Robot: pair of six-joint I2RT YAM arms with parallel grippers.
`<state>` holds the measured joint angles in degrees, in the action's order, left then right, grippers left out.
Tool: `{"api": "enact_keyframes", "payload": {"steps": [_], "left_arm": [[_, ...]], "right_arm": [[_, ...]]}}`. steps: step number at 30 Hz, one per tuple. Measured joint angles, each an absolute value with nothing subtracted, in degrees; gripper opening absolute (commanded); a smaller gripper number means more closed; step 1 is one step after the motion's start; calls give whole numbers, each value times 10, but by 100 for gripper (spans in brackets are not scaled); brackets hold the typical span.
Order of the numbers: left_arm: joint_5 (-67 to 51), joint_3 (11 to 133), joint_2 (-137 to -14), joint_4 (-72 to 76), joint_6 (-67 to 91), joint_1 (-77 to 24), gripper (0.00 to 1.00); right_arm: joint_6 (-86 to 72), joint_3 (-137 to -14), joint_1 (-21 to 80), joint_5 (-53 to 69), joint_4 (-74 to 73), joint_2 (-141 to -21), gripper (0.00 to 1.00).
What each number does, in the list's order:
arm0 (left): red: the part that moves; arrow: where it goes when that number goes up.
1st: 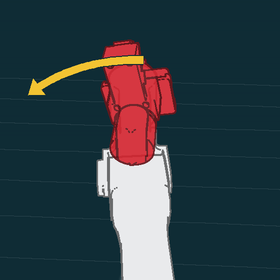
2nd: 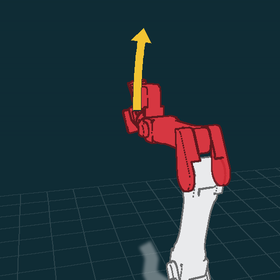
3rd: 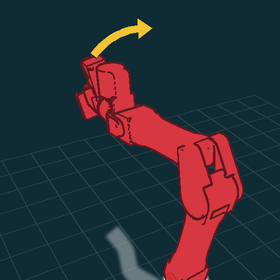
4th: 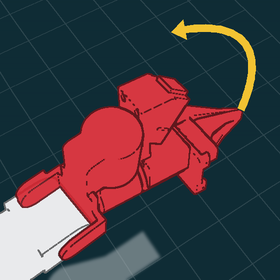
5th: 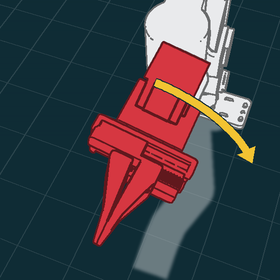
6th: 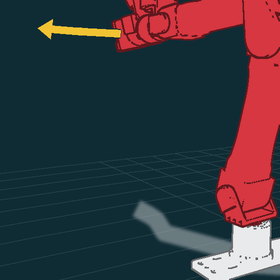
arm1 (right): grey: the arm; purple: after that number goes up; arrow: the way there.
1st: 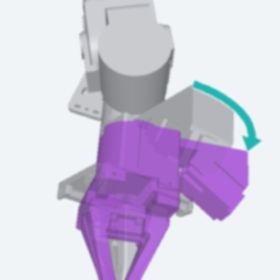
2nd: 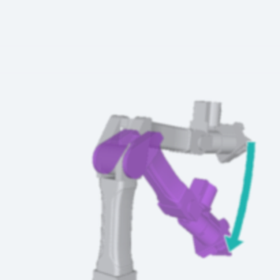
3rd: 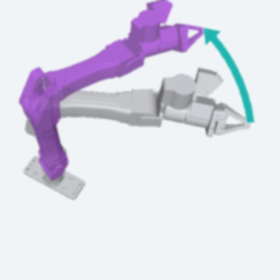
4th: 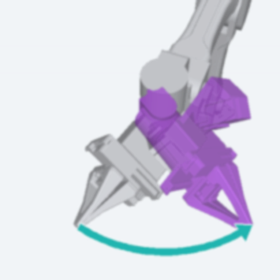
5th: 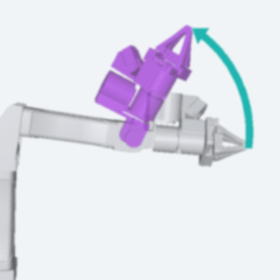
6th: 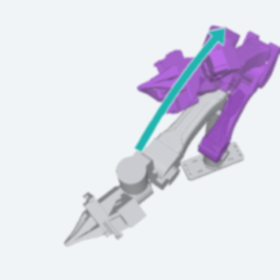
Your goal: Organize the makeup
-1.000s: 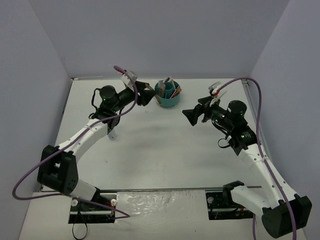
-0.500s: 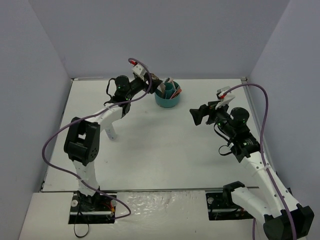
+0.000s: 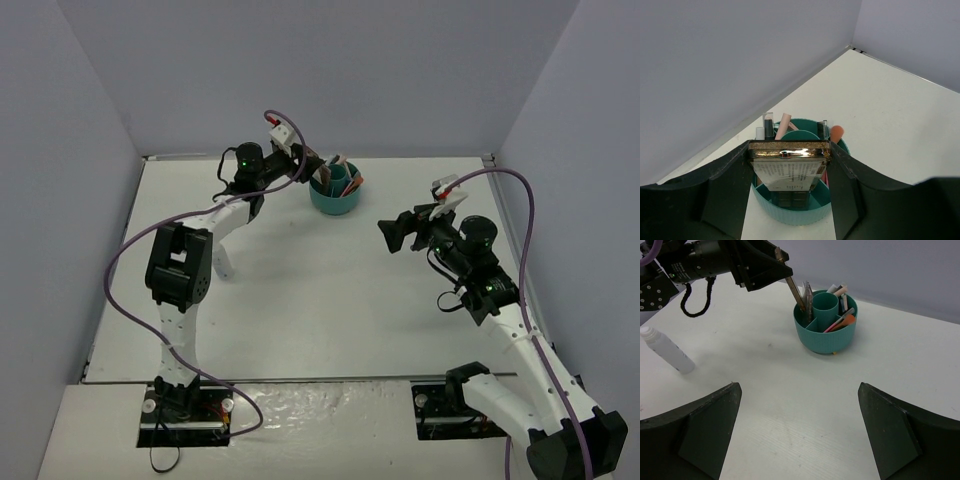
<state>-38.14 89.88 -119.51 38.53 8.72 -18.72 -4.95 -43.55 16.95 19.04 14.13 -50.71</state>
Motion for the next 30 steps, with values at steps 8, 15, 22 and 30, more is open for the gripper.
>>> {"api": "enact_keyframes", "payload": {"steps": [8, 15, 22, 30], "left_arm": [[-395, 914, -1217, 357, 83, -187, 13], [-389, 914, -1221, 344, 83, -187, 23], [-389, 917, -1224, 328, 84, -187, 49], [-378, 924, -1234, 319, 90, -187, 86]], "right_arm": [[-50, -435, 170, 195, 142, -512, 100], [-50, -435, 170, 196, 142, -512, 100], [-50, -435, 170, 203, 143, -514, 100], [-50, -435, 170, 209, 143, -516, 100]]}}
